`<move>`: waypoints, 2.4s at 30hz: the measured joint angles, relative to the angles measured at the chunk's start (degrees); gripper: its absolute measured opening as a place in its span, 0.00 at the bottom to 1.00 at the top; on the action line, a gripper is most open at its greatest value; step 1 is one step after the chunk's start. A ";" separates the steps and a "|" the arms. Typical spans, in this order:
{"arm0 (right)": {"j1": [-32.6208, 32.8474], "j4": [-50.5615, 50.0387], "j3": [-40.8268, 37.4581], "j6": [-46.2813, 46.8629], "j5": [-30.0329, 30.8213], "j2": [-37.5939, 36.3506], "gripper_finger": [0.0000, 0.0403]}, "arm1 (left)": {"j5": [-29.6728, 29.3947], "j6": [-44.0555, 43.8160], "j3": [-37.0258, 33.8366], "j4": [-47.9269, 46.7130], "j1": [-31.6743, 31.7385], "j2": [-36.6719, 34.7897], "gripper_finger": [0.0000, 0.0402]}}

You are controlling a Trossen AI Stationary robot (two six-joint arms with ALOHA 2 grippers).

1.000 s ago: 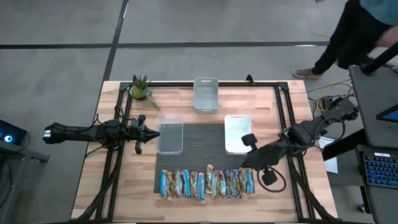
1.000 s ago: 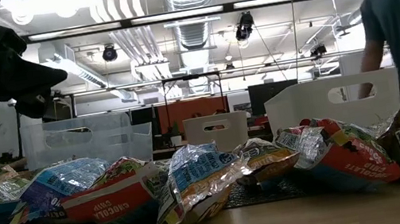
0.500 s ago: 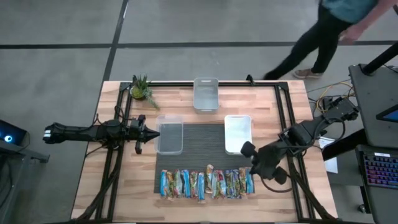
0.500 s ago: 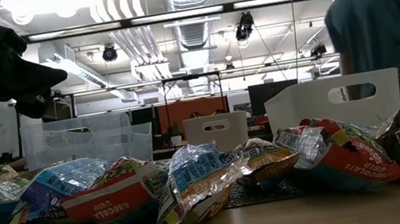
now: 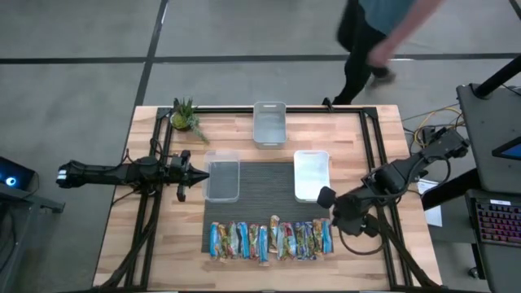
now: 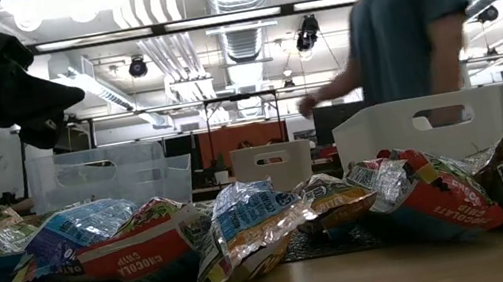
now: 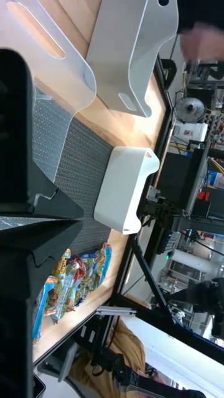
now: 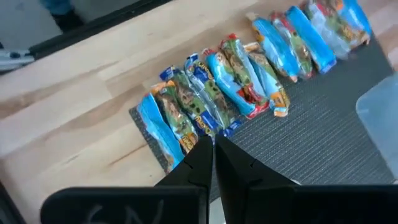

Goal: Pick and place Granola Bars by type
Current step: Put the red granola bar into the transparent bin

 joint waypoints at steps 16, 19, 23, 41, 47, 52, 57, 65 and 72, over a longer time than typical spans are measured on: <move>6.68 0.11 -4.71 -5.62 -0.11 0.28 0.02 | 0.01 -0.02 0.01 0.00 0.00 -0.02 0.00; 6.82 0.24 -6.54 -7.16 -0.06 0.28 0.02 | 0.02 0.00 0.00 0.00 0.00 0.00 0.00; 6.96 1.22 -8.79 -8.90 0.02 0.28 0.02 | 0.00 0.00 0.02 0.00 0.01 0.00 0.00; 7.03 13.05 -19.02 -11.97 -0.02 0.28 0.02 | 0.02 -0.02 0.00 0.00 0.02 0.00 0.00; 7.02 16.63 -21.13 -13.02 0.00 0.28 0.02 | 0.00 -0.01 0.01 0.00 0.01 -0.01 0.00; 7.00 17.79 -20.96 -13.02 0.07 0.28 0.02 | 0.00 0.00 0.02 0.00 0.02 0.00 0.00; 6.88 17.99 -18.60 -12.93 0.42 2.44 0.02 | 0.00 0.00 0.00 -0.01 0.01 -0.02 0.00; 5.69 15.60 -15.28 -13.30 0.70 6.99 0.02 | 0.00 0.00 0.00 0.00 0.01 0.00 0.00; 5.78 15.45 -15.47 -17.02 1.09 9.75 0.02 | 0.00 -0.01 0.00 0.00 0.01 0.00 0.00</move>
